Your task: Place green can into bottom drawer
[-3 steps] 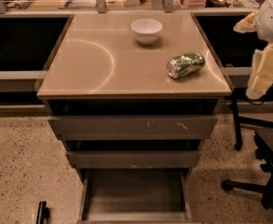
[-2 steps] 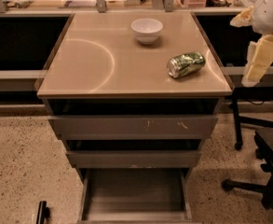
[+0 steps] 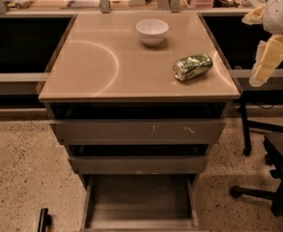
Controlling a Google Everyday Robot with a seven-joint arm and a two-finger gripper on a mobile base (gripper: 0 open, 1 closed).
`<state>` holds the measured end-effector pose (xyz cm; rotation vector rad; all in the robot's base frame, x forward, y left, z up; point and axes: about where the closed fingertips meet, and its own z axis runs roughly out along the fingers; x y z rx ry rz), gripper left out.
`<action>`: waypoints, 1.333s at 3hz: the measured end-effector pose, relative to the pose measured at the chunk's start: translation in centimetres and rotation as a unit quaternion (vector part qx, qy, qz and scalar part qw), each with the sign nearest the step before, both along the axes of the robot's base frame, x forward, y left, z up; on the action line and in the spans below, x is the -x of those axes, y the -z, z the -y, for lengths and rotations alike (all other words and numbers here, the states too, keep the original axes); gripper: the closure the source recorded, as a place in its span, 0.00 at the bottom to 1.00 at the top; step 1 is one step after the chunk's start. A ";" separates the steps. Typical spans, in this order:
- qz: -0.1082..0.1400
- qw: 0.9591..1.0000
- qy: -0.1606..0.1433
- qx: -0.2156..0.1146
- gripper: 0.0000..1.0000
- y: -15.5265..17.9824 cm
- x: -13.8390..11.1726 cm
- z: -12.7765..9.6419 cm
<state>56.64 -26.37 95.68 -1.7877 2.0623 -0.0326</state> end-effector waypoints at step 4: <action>-0.010 0.997 -0.053 -0.063 0.00 6.3 -10.2 -1.6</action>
Offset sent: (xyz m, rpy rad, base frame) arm 0.1011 -0.0056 -0.0440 0.0823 0.0245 0.0920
